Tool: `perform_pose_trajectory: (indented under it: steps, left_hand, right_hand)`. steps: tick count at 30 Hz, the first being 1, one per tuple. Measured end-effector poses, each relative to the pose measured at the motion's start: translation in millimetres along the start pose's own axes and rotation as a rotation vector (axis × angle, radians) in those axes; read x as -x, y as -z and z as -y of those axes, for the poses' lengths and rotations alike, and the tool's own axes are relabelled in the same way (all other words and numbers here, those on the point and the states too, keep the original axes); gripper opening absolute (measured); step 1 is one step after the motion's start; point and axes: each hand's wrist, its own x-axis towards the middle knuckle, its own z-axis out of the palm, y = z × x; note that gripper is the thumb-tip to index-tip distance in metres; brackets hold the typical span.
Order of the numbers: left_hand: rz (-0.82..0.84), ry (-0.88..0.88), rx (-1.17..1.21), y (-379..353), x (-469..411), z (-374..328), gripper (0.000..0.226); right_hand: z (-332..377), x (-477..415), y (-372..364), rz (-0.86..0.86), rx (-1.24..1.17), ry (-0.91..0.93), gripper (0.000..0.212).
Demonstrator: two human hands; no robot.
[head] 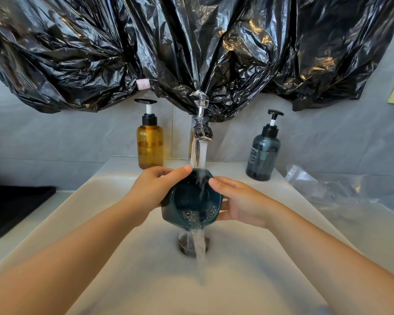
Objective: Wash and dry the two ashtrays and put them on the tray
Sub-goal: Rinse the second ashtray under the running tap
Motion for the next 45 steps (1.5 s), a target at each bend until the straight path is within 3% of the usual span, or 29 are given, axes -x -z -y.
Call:
perform_pose_trajectory:
  steps: [4, 8, 13, 19, 30, 36, 43, 45]
  left_hand:
    - [0.127, 0.135, 0.079, 0.9, 0.9, -2.4, 0.046]
    - [0.091, 0.144, 0.087, -1.8, -1.4, 3.3, 0.044]
    - [-0.074, -0.004, -0.018, 0.2, -3.1, 4.6, 0.040]
    - [-0.017, 0.027, -0.022, -0.8, -0.4, 2.9, 0.039]
    - [0.129, 0.183, 0.083, 1.3, -1.8, 2.6, 0.045]
    - [0.006, 0.071, 0.064, 1.4, -3.1, 3.3, 0.045]
    - [0.024, 0.097, -0.034, -0.1, -0.9, 1.9, 0.047]
    - [-0.012, -0.009, -0.134, 0.8, -0.9, 0.2, 0.052]
  right_hand:
    - [-4.5, -4.9, 1.9, -0.083, -0.126, -0.049, 0.034]
    - [-3.6, -5.9, 1.7, -0.075, -0.278, -0.101, 0.040]
    - [-0.1, -5.3, 3.2, -0.012, -0.023, -0.135, 0.054]
    - [-0.5, -5.0, -1.4, -0.033, 0.077, -0.046, 0.041]
    - [-3.1, -7.4, -4.6, -0.134, -0.306, -0.065, 0.030]
    - [2.4, -5.3, 2.2, -0.076, -0.116, -0.099, 0.057]
    - [-1.0, -1.4, -2.0, -0.065, -0.127, -0.100, 0.042]
    - [0.7, -1.6, -3.0, -0.116, -0.138, -0.099, 0.039]
